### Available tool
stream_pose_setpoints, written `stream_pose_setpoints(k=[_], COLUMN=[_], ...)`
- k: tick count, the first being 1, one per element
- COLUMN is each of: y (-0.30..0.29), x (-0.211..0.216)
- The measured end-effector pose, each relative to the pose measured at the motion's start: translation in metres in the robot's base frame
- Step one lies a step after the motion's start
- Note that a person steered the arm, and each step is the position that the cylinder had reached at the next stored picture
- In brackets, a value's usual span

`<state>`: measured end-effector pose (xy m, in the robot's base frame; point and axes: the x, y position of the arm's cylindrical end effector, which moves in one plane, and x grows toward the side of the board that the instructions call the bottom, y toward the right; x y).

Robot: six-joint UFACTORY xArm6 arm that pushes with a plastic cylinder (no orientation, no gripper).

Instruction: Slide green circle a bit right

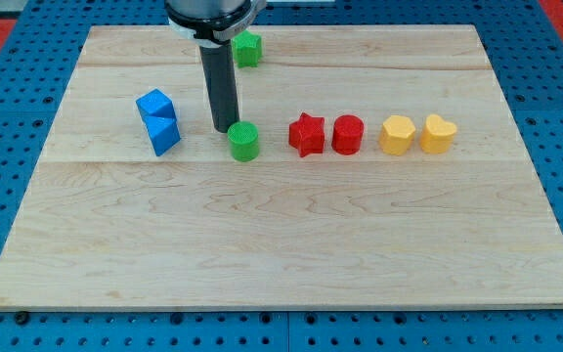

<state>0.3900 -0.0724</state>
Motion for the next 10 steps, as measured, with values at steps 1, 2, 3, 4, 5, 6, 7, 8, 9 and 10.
stream_pose_setpoints(k=[1, 2, 3, 4, 5, 6, 7, 8, 9, 10], y=[-0.035, -0.039, -0.021, -0.007, -0.004, 0.004, 0.012, 0.016, 0.003, -0.018], x=[0.029, 0.053, 0.053, 0.053, 0.052, 0.051, 0.051, 0.051, 0.05, 0.042])
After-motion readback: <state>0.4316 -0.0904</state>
